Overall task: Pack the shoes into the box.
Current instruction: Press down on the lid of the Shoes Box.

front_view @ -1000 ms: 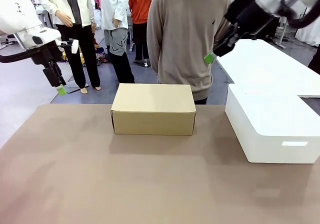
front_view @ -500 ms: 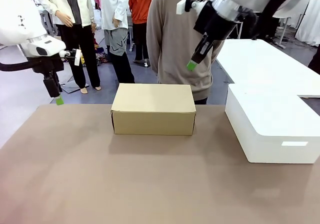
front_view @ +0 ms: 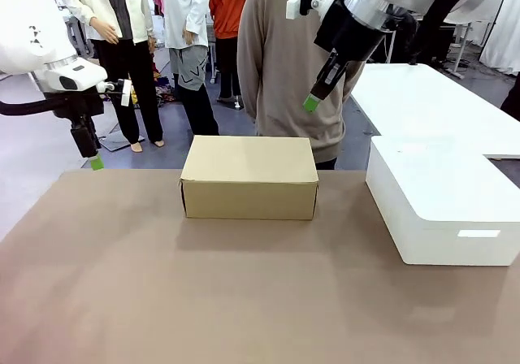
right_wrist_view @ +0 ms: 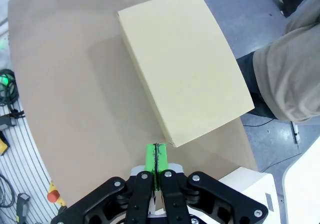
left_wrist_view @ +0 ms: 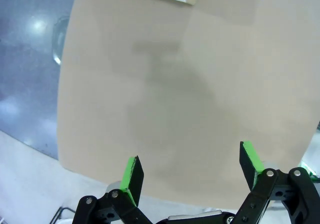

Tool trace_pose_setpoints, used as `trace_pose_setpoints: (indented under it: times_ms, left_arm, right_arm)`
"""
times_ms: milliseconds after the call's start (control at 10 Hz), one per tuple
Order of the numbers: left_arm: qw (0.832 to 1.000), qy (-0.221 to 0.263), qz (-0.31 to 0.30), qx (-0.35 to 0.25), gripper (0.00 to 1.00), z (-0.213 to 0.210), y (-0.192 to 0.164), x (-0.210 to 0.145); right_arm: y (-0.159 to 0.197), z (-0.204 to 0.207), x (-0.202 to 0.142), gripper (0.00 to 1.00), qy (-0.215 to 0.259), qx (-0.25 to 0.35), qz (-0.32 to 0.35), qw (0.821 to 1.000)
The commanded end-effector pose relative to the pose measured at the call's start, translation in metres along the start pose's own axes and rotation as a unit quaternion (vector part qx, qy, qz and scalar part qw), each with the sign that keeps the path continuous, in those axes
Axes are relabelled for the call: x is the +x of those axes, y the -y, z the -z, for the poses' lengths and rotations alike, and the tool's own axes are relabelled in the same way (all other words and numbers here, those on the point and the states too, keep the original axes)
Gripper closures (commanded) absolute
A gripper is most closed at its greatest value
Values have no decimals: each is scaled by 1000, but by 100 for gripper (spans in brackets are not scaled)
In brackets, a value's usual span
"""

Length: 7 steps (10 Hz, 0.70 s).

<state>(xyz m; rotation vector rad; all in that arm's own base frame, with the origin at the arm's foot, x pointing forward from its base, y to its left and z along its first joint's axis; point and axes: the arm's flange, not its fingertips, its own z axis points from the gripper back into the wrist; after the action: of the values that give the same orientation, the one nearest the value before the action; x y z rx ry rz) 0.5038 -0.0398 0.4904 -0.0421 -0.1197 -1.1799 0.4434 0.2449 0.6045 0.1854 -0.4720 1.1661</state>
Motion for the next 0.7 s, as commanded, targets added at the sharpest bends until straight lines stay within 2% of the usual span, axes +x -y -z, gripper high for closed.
trace_pose_setpoints:
  times_ms: [0,100,200,300,600]
  left_arm:
    - [1000,6,3,-8,0,-2,-2,-1]
    - [1000,6,3,-8,0,-2,-2,-1]
    - [1000,6,3,-8,0,-2,-2,-1]
    - [1000,6,3,-8,0,-2,-2,-1]
    - [1000,6,3,-8,0,-2,-2,-1]
  right_arm:
    - [1,1,-7,100,9,2,-8,1000]
    - [0,0,0,100,0,0,0,1000]
    - [14,5,21,100,-11,-8,96,995]
    - [22,14,39,100,-26,-3,131,991]
    - [57,57,83,100,-48,-16,168,985]
